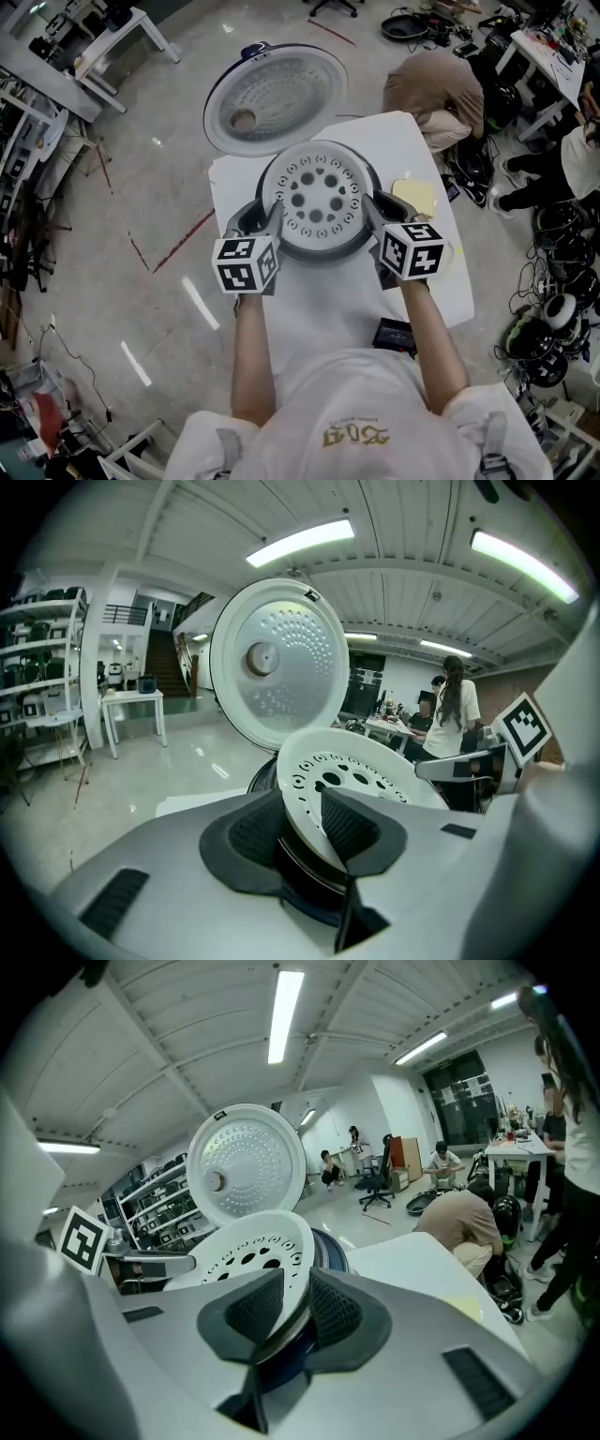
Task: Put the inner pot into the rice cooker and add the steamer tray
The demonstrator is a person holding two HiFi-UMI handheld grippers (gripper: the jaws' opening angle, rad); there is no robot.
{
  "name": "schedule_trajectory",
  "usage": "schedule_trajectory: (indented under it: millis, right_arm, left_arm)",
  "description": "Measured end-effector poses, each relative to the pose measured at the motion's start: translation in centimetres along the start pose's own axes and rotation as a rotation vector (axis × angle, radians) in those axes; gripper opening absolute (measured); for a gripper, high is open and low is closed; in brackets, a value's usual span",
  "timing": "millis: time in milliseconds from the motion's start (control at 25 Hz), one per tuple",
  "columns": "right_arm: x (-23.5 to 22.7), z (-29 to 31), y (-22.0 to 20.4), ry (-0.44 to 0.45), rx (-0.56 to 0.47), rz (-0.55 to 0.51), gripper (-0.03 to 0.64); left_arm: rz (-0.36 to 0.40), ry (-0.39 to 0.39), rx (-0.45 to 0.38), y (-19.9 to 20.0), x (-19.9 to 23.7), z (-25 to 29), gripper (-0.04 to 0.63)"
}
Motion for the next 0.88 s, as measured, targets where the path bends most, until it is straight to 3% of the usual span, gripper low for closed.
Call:
schedule_trajectory:
  millis: [280,480,680,880]
  right_arm:
    - [0.1,-0.1,-0.1,-0.014,0.003,-0.023,0.109]
    - [-0.2,-0.2,-0.3,-0.025,0.009,-0.036,0.118]
    - [0.1,0.0,-0.2,-0.024,0.006,-0.040,0.118]
    - [0.2,-0.8,0.0,-0.023,-0.011,-0.026,0.118]
  left_arm:
    - [0.120,0.033,0.049,-0.3,-0.7,0.4,0.197]
    - [0.141,0.040,0.053,-0.3,-0.8,0.7,0.207]
    - [0.283,0.101,0.154,-1.4,-0.2,1.0,0.272]
    - [0.224,0.087,0.109,-1.1,-0.2,0.6,0.283]
Point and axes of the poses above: the fingertips, and each gripper's own axes: z forward along the fingers, x to its left, y out of its top, the point moved 2 cm from there along -z, backward along the fingers, and after that the axes turned 10 degrees about -y, right-handed, at the moved point
